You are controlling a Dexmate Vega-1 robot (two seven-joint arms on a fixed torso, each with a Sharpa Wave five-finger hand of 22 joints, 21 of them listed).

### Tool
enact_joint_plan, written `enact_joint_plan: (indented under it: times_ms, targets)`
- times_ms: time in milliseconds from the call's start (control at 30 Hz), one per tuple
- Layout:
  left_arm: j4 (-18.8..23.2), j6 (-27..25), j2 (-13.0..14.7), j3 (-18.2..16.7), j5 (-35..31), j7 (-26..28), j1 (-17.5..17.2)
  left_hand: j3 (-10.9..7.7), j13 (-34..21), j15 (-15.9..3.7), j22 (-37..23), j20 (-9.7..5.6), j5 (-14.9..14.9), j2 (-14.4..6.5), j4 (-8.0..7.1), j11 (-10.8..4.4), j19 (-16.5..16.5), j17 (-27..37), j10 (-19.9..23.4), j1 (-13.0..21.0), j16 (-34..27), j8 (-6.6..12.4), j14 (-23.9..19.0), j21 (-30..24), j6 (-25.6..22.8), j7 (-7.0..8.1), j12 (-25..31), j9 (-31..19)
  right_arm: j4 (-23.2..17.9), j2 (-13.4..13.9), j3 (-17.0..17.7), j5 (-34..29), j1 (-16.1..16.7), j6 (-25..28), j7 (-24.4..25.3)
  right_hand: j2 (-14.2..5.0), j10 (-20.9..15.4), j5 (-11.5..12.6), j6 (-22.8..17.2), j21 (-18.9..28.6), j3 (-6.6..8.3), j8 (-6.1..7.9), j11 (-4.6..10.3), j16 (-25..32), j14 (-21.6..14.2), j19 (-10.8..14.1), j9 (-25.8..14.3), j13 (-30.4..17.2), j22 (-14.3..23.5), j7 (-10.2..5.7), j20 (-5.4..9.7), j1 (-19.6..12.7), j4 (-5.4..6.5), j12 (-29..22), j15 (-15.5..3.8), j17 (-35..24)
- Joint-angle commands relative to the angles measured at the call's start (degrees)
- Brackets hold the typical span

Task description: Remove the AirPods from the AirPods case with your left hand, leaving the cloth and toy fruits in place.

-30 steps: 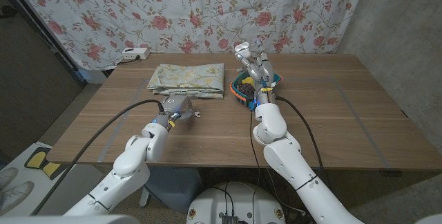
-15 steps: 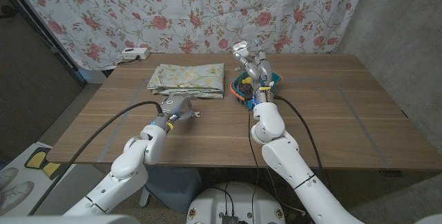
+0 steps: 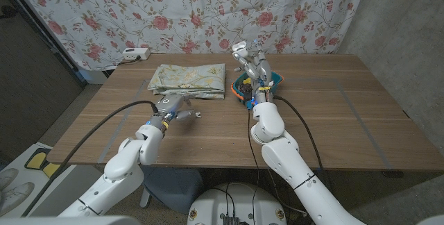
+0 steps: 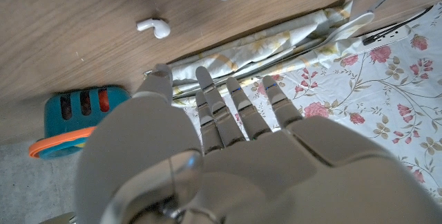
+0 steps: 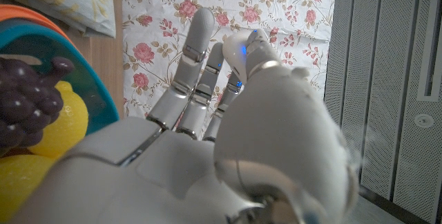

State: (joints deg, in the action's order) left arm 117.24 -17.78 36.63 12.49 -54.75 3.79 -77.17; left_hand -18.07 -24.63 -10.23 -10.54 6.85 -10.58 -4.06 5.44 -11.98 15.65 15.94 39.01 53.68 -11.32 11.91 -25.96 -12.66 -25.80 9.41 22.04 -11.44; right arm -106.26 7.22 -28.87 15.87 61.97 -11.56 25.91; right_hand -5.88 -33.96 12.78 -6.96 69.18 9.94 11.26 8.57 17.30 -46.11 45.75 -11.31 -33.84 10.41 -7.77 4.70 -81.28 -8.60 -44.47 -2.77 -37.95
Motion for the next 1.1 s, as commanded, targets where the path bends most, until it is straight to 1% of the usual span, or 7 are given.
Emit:
enact_joint_plan:
  times_ms: [33,200,267,333,667,767,1100]
  targets:
    - [0.31,3.61,-2.04,-1.72,3.64,6.53,-0.66,0.16,0.38,0.12,-0.31,0.17,0.10,0.06,-0.37,0.30,-0.37,-0.31,-0.25,-1.29,-0.18,0.27,1.07,0.37,-0.09,-0.42,-0.80,-0.15,-1.00,0.29,-0.86,-1.59,0.82,0.08,0.79,-0.50,-3.25,0.28,-0.10,0.36,-0.05,0.11,2.61,-0.13,-5.89,-13.25,-0.21,-0.26,-0.03,0.00,6.84,0.07,-0.06,-0.30,-10.67,-0.04]
    - [1.48,7.18,0.65,-3.31,5.85,4.24,-1.20,0.17,0.84,0.26,-0.31,0.22,0.07,-0.03,-0.52,0.78,-0.43,-0.72,-0.52,-2.06,-0.08,0.09,1.55,0.39,0.36,-0.49,-1.51,-0.10,-0.78,-0.05,-1.33,-0.68,1.12,0.01,0.31,-0.50,-3.20,0.28,-0.09,0.40,-0.05,0.10,2.59,-0.13,-5.90,-13.28,-0.21,-0.29,-0.03,-0.04,6.83,0.07,-0.06,-0.29,-10.67,-0.03]
    - [1.87,6.13,-1.60,-3.53,5.44,7.01,-1.57,1.24,1.68,0.56,-0.29,0.37,0.29,-0.09,-2.14,1.19,-1.02,-1.18,-0.62,-5.73,-0.31,-0.07,2.08,0.62,0.70,-0.63,-2.63,-0.02,-0.43,-0.12,-1.61,-1.18,1.01,-0.46,0.35,-0.51,-3.19,0.28,-0.12,0.42,-0.05,0.11,2.60,-0.14,-5.91,-13.30,-0.21,-0.28,-0.03,-0.07,6.83,0.08,-0.05,-0.28,-10.66,-0.03]
    - [2.05,8.18,-0.85,-4.36,6.98,6.58,-1.84,1.96,2.25,1.14,-0.26,0.67,0.39,0.32,-2.85,1.76,-1.54,-1.63,-1.08,-7.87,-0.21,-0.21,2.80,0.80,1.00,-0.88,-3.51,0.04,-0.09,-0.28,-1.73,-1.12,0.97,-0.73,0.27,-0.52,-3.23,0.29,-0.13,0.44,-0.05,0.11,2.61,-0.14,-5.91,-13.31,-0.21,-0.27,-0.03,-0.07,6.83,0.08,-0.05,-0.29,-10.66,-0.03]
    - [5.82,10.55,-2.99,-5.58,6.82,8.44,-3.77,3.04,2.90,1.72,-0.24,0.94,0.53,1.02,-3.78,2.31,-2.01,-2.12,-1.29,-10.71,-0.29,-0.23,3.35,0.92,1.07,-1.51,-4.39,0.10,0.67,-0.78,-2.10,-1.07,1.15,-1.10,0.27,-0.53,-3.26,0.30,-0.11,0.57,-0.04,0.08,2.60,-0.16,-5.93,-13.43,-0.22,-0.25,-0.05,-0.06,6.81,0.11,-0.03,-0.27,-10.66,-0.02]
    - [6.85,12.01,-4.47,-7.04,10.17,7.95,-4.68,3.46,3.11,1.82,-0.25,1.04,0.57,1.22,-4.21,2.32,-2.13,-2.25,-1.29,-11.83,-0.34,-0.34,3.51,0.93,1.33,-1.62,-4.65,0.12,0.90,-0.82,-2.20,-1.15,1.01,-1.10,0.15,-0.52,-3.26,0.30,-0.12,0.61,-0.04,0.08,2.56,-0.17,-5.93,-13.46,-0.22,-0.24,-0.05,-0.02,6.82,0.10,-0.03,-0.26,-10.67,-0.02]
    - [7.54,14.15,-6.21,-8.32,8.84,8.27,-4.96,4.02,3.50,2.00,-0.25,1.31,0.54,1.37,-4.88,2.76,-2.31,-2.51,-1.03,-13.62,-0.63,-0.35,3.17,0.94,1.42,-1.90,-5.00,0.15,2.18,-1.48,-2.53,-1.04,0.47,-0.97,-0.14,-0.53,-3.27,0.32,-0.13,0.71,-0.03,0.07,2.59,-0.19,-5.93,-13.54,-0.22,-0.25,-0.05,0.03,6.80,0.12,-0.02,-0.26,-10.66,-0.01]
